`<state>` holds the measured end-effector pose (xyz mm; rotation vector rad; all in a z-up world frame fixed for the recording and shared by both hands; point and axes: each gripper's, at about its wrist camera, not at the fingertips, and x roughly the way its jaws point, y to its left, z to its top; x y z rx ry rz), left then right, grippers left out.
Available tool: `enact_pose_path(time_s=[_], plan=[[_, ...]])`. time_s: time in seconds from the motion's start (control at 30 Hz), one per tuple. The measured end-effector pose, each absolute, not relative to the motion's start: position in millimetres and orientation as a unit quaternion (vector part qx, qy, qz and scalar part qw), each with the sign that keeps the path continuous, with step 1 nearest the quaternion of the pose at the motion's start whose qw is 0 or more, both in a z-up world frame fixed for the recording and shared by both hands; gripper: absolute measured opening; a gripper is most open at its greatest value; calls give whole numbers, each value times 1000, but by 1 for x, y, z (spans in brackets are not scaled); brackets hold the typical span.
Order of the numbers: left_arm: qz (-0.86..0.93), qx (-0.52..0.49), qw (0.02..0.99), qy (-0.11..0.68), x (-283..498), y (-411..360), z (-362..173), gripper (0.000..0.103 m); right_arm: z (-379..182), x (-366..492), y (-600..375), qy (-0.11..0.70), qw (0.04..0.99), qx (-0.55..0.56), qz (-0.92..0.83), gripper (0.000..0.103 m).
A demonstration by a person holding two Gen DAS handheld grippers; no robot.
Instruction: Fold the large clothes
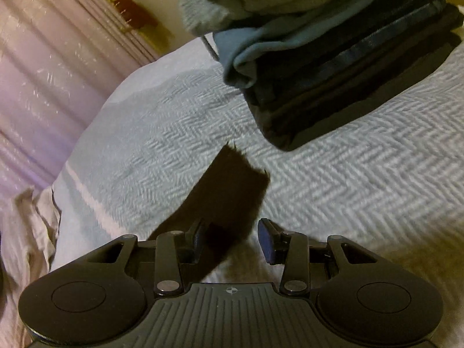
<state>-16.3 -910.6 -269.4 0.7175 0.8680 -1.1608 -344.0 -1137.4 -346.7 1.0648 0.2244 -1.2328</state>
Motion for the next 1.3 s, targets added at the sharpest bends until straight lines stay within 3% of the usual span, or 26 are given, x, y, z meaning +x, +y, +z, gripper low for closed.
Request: enact_pose_path(time_s=[0.2,0.23,0.27,0.3,0.53,0.77,0.9,1.07,1.3], plan=[[-509,314,696,397,-21,-913,-267,102,-354,-355,-1145,61,680,497,-535,37],[-509,312,697,397,-22,-912,-267,102,-351,-357,-1143,54,681,495,-537,30],[-508,311,698,398,-22,-910,-266,102,-347,-359,-1140,53,683,489,-540,10],[-507,310,699,398,-22,-908,-265,102,-342,-358,-1138,57,687,482,-541,6],[-479,282,727,402,-1,-871,-249,102,-261,-282,-1084,134,769,336,-527,4],[-448,228,762,408,52,-786,-221,102,-207,-96,-953,159,894,218,-358,4],[-422,210,779,413,89,-716,-216,102,-227,12,-884,159,924,197,-288,4],[-377,198,795,432,128,-641,-233,102,-303,131,-815,219,934,169,-226,4],[-351,177,799,455,156,-586,-256,102,-350,193,-780,254,938,115,-207,4]])
